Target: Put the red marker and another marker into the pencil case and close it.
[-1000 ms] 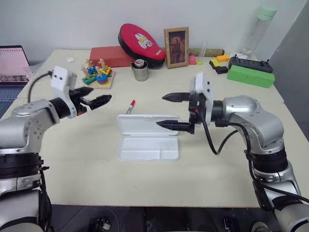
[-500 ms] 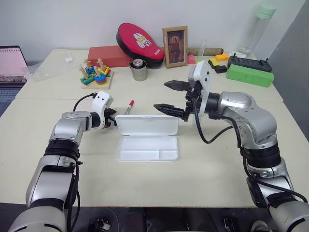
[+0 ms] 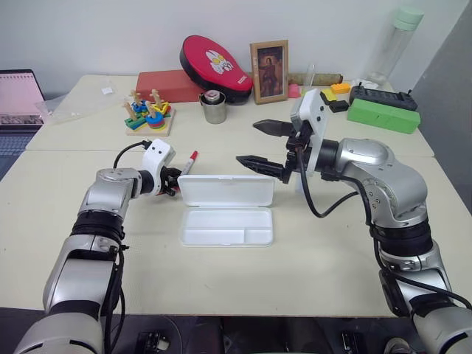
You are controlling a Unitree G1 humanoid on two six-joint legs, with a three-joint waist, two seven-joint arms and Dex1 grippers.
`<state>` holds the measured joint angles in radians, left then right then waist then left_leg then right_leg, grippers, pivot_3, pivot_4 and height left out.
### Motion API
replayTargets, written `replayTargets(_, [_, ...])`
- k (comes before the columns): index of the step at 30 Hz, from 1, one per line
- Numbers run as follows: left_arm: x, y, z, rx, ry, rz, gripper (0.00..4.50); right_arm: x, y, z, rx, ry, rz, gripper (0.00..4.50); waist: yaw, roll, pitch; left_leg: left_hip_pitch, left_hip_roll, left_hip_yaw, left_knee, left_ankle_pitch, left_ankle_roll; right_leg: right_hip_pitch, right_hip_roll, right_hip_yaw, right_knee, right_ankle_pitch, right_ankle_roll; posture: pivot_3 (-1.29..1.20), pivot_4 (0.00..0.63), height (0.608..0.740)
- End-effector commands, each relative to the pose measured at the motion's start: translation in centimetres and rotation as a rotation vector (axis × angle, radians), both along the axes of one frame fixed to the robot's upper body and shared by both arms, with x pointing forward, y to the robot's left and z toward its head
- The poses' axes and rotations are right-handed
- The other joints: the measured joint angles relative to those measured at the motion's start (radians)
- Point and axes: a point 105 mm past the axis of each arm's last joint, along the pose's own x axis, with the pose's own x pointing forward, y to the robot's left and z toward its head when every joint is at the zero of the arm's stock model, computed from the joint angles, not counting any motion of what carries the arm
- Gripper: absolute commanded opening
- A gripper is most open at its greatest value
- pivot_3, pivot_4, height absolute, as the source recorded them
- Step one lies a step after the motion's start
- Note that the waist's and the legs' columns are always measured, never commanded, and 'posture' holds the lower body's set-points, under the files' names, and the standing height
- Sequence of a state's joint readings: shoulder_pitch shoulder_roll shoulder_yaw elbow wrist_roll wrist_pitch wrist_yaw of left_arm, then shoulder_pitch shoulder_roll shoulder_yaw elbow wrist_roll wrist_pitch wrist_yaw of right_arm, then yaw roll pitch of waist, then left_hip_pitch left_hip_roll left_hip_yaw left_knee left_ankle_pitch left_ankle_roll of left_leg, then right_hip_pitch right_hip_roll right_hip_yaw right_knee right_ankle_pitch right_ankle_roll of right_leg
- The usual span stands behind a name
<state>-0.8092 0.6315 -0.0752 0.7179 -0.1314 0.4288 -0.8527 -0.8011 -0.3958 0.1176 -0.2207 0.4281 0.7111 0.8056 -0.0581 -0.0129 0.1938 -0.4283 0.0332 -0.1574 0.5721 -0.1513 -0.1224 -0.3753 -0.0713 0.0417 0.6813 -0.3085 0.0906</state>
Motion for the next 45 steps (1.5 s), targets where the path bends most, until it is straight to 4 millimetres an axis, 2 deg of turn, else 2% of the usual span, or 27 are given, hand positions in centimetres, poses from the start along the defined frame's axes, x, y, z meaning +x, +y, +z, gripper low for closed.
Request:
replayTargets(1, [0.0,0.8,0.3,0.004,-0.029,0.034,0.93,-0.7,0.0,1.7,0.028,-0.063,0.023,4.5,0.0,0.0,0.0,0.0,0.0,0.0,0.0,0.0,0.0,0.0,0.0,0.0,0.0,0.0,0.0,0.0,0.15,0.74])
replayTargets(2, [0.1,0.9,0.3,0.005,-0.034,0.038,0.66,-0.6,0.0,1.7,0.028,-0.063,0.023,4.5,0.0,0.0,0.0,0.0,0.0,0.0,0.0,0.0,0.0,0.0,0.0,0.0,0.0,0.0,0.0,0.0,0.15,0.74])
replayTargets(4, [-0.1,1.5,0.3,0.0,-0.038,0.066,0.43,-0.6,-0.1,1.7,0.031,-0.064,0.023,4.5,0.0,0.0,0.0,0.0,0.0,0.0,0.0,0.0,0.0,0.0,0.0,0.0,0.0,0.0,0.0,0.0,0.15,0.74])
replayTargets(7, [0.0,2.9,0.9,-0.004,-0.096,0.132,0.43,-0.7,-0.2,1.9,0.04,-0.07,0.024,4.5,-0.005,0.0,0.0,0.0,0.0,0.0,0.0,0.0,0.0,0.0,0.0,0.0,0.0,0.0,0.0,0.0,0.15,0.74])
replayTargets(10, [0.4,2.4,5.3,-0.096,-0.289,0.106,0.43,-1.0,-0.9,2.6,0.056,-0.084,0.032,4.5,-0.008,0.0,0.0,0.0,0.0,0.0,0.0,0.0,0.0,0.0,0.0,0.0,0.001,0.0,0.0,0.0,0.15,0.74])
replayTargets(12, [-0.5,1.2,10.1,-0.162,-0.472,0.002,0.43,-1.7,-1.7,3.3,0.078,-0.098,0.055,4.5,-0.005,0.0,0.0,-0.001,0.0,0.0,0.0,0.0,0.0,-0.001,0.0,0.0,0.0,0.0,0.0,0.0,0.15,0.74])
replayTargets(14, [-2.7,-0.5,14.1,-0.218,-0.586,-0.146,0.43,-2.8,-2.7,3.5,0.074,-0.091,0.091,4.5,0.004,-0.001,0.0,-0.004,0.0,-0.001,0.0,0.0,0.0,-0.004,0.0,-0.001,0.0,0.0,0.0,0.0,0.15,0.74])
replayTargets(15, [-4.2,-1.7,15.4,-0.227,-0.608,-0.239,0.43,-3.1,-3.2,3.5,0.07,-0.087,0.098,4.5,0.006,-0.001,0.0,-0.005,0.0,-0.001,0.0,0.0,0.0,-0.003,0.0,-0.001,-0.001,0.0,0.0,0.0,0.15,0.74])
replayTargets(16, [-5.9,-3.0,16.5,-0.234,-0.617,-0.341,0.43,-3.4,-3.7,3.5,0.068,-0.081,0.101,4.5,0.006,-0.001,0.0,-0.005,0.0,-0.001,0.0,0.0,0.0,-0.003,0.0,-0.001,-0.001,0.0,0.0,0.0,0.15,0.74])
replayTargets(18, [-8.6,-5.3,17.2,-0.227,-0.588,-0.508,0.43,-3.8,-4.6,3.4,0.062,-0.068,0.102,4.5,0.005,0.0,0.0,-0.005,0.0,-0.001,0.0,0.0,0.0,-0.003,0.0,-0.001,-0.002,0.0,0.0,0.0,0.15,0.74])
replayTargets(20, [-10.7,-7.2,15.6,-0.139,-0.493,-0.65,0.43,-4.1,-5.4,3.3,0.05,-0.061,0.1,4.5,0.002,0.0,0.0,-0.004,0.0,0.0,0.0,0.0,0.0,-0.003,0.0,0.0,-0.002,0.0,0.0,0.0,0.15,0.74])
replayTargets(22, [-12.2,-8.3,13.4,-0.05,-0.395,-0.75,0.43,-4.6,-6.0,3.3,0.043,-0.055,0.108,4.5,0.0,0.002,0.001,-0.002,0.0,0.0,0.0,0.0,0.0,-0.002,0.0,0.0,-0.001,0.0,0.0,0.0,0.15,0.74])
replayTargets(25, [-13.7,-8.8,10.0,0.068,-0.263,-0.847,0.43,-4.9,-6.6,3.0,0.018,-0.044,0.103,4.5,-0.007,0.002,0.001,0.0,0.0,0.001,0.0,0.0,0.0,0.0,0.0,0.001,0.0,0.0,0.0,0.0,0.15,0.74])
replayTargets(29, [-13.9,-8.3,6.5,0.165,-0.17,-0.872,0.43,-4.8,-7.1,1.5,-0.046,-0.018,0.076,4.5,-0.001,0.002,0.001,0.0,0.0,0.001,0.0,0.0,0.0,0.0,0.0,0.001,-0.001,-0.001,0.001,0.0,0.15,0.74])
replayTargets(33, [-12.1,-7.3,3.6,0.309,-0.156,-0.836,0.43,-5.0,-6.8,0.4,-0.086,0.003,0.07,4.5,0.003,0.002,0.001,0.0,0.0,0.001,0.0,0.0,0.0,0.0,0.0,0.002,-0.001,-0.001,0.001,0.0,0.15,0.74])
replayTargets(37, [-11.2,-7.1,2.3,0.35,-0.152,-0.827,0.43,-4.9,-6.7,-0.1,-0.101,0.006,0.052,4.5,0.003,0.002,0.001,-0.001,0.0,0.001,0.0,0.0,0.0,-0.001,0.0,0.002,-0.001,-0.001,0.001,0.0,0.15,0.74])
replayTargets(45, [-10.4,-7.7,2.0,0.352,-0.172,-0.851,0.43,-4.7,-7.1,-2.1,-0.155,0.06,0.005,4.5,0.004,0.002,0.001,-0.003,0.0,0.001,0.001,0.0,0.0,-0.002,0.0,0.001,-0.001,-0.001,0.001,0.0,0.15,0.74])
